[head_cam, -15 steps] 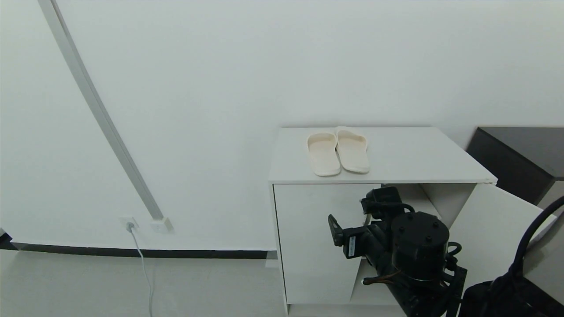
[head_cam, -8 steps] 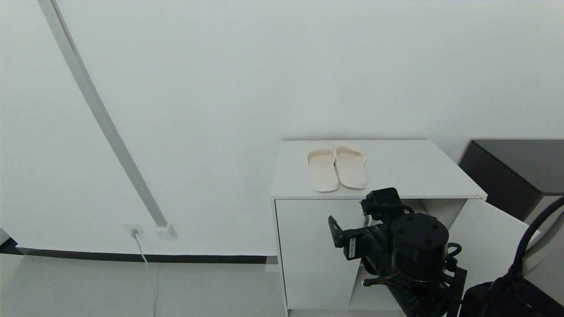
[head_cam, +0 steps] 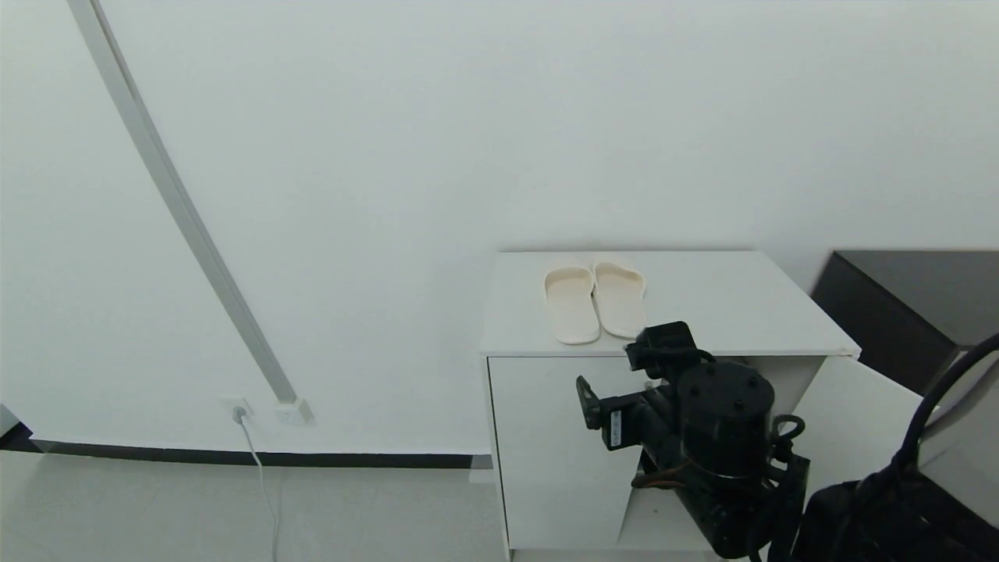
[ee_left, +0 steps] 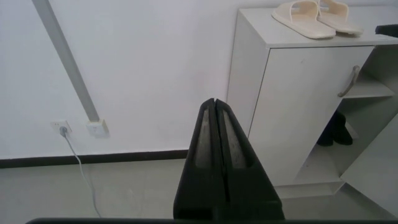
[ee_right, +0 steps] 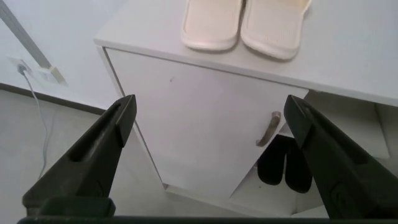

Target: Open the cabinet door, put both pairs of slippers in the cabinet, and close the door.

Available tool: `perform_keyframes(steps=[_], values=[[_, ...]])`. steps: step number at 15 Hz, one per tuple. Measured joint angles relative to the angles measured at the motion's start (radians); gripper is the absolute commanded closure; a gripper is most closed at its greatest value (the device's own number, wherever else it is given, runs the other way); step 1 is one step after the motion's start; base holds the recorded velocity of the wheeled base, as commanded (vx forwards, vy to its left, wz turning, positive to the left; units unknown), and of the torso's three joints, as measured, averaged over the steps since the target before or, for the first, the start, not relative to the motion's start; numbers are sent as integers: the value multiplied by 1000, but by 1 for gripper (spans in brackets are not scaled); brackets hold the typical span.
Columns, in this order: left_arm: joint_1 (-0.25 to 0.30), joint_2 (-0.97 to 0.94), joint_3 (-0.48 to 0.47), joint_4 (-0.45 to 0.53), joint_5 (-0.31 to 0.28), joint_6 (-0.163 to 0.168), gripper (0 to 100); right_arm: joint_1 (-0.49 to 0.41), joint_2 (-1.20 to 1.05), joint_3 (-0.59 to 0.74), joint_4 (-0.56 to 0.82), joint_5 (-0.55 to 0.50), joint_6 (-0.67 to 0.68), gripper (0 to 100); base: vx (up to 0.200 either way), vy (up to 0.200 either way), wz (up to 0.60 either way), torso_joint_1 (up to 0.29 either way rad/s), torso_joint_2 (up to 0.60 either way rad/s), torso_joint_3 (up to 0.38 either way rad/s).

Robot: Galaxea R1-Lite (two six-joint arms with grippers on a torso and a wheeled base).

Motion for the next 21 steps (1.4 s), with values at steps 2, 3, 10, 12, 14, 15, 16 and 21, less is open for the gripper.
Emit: perform_keyframes(steps=[2, 3, 10, 12, 14, 15, 16, 21], values=[[0, 0, 1, 0, 1, 0, 100, -24, -22, -116, 216, 0, 45, 0, 0, 0, 0, 0, 0, 0], [0, 0, 1, 0, 1, 0, 100, -29, -40, -182, 340, 0, 73, 0, 0, 0, 0, 0, 0, 0], [-1, 0, 0, 0, 1, -1, 100, -39, -95, -347, 564, -19, 182, 0, 0, 0, 0, 0, 0, 0], [0, 0, 0, 0, 0, -1, 100, -39, -85, -345, 562, -19, 187, 0, 200, 0, 0, 0, 0, 2], [0, 0, 0, 0, 0, -1, 100, -39, -75, -340, 559, -19, 197, 0, 200, 0, 0, -5, -5, 2], [0, 0, 0, 0, 0, -1, 100, -41, -70, -336, 560, -18, 200, 0, 200, 0, 0, 17, 12, 2], [0, 0, 0, 0, 0, -1, 100, -44, -64, -334, 559, -14, 202, 0, 200, 0, 0, 17, 7, -2], [0, 0, 0, 0, 0, -1, 100, -56, -14, -330, 522, -10, 200, 0, 160, 0, 0, 1, 1, 3]])
